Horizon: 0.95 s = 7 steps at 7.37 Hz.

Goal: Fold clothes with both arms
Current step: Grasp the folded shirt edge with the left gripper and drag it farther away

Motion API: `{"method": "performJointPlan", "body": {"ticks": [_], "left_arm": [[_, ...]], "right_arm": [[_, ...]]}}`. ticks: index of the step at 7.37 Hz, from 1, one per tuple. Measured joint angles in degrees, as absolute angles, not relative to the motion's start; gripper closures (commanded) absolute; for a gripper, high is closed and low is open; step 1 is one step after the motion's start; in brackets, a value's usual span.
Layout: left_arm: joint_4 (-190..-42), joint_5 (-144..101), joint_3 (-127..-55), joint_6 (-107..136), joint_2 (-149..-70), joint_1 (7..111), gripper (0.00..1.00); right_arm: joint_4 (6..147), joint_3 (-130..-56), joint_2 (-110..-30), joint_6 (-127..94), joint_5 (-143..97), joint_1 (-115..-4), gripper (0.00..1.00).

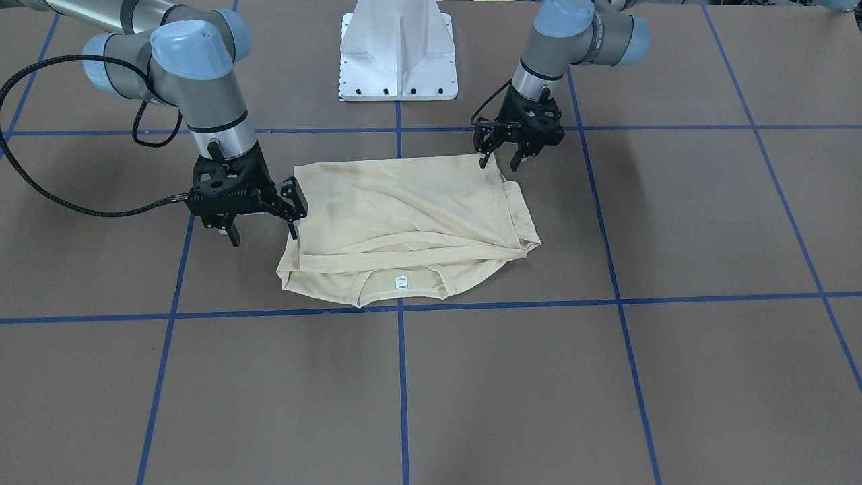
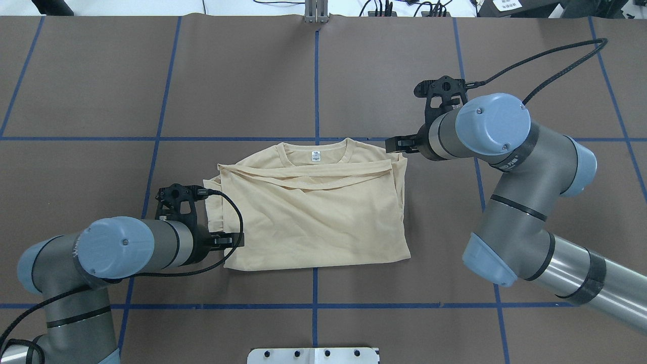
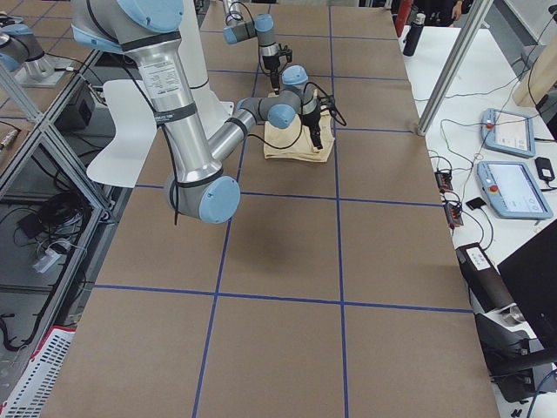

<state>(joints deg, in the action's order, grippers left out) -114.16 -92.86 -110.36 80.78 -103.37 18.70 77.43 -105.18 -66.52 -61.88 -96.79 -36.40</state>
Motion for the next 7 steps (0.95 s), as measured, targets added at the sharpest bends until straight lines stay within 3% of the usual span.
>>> {"method": "performJointPlan", "body": {"ticks": [1,2,3,5,7], "left_arm": [[-114.2,-92.8,-109.9,81.0,-103.5,18.1,0.42],[-114.2,-92.7,-109.5,81.1,-103.6,17.6,0.49],[-114.3,-92.7,-109.3,81.2,-103.6,17.1,0.62],[-114.3,-92.7,-109.1,81.3,-103.6,16.6,1.0],[-114.3,-92.7,-109.1,81.5,-103.7,16.4,1.0]], "right_arm": [[77.4,-105.2,-66.5,-61.9,-96.7,-36.4,0.0],[77.4,-105.2,-66.5,-61.9,-96.6,-36.4,0.0],[77.4,-105.2,-66.6,-62.0,-96.6,-36.4,0.0],[77.4,-105.2,-66.7,-62.0,-96.5,-36.4,0.0],[77.4,-105.2,-66.8,-62.0,-96.5,-36.4,0.0]]}}
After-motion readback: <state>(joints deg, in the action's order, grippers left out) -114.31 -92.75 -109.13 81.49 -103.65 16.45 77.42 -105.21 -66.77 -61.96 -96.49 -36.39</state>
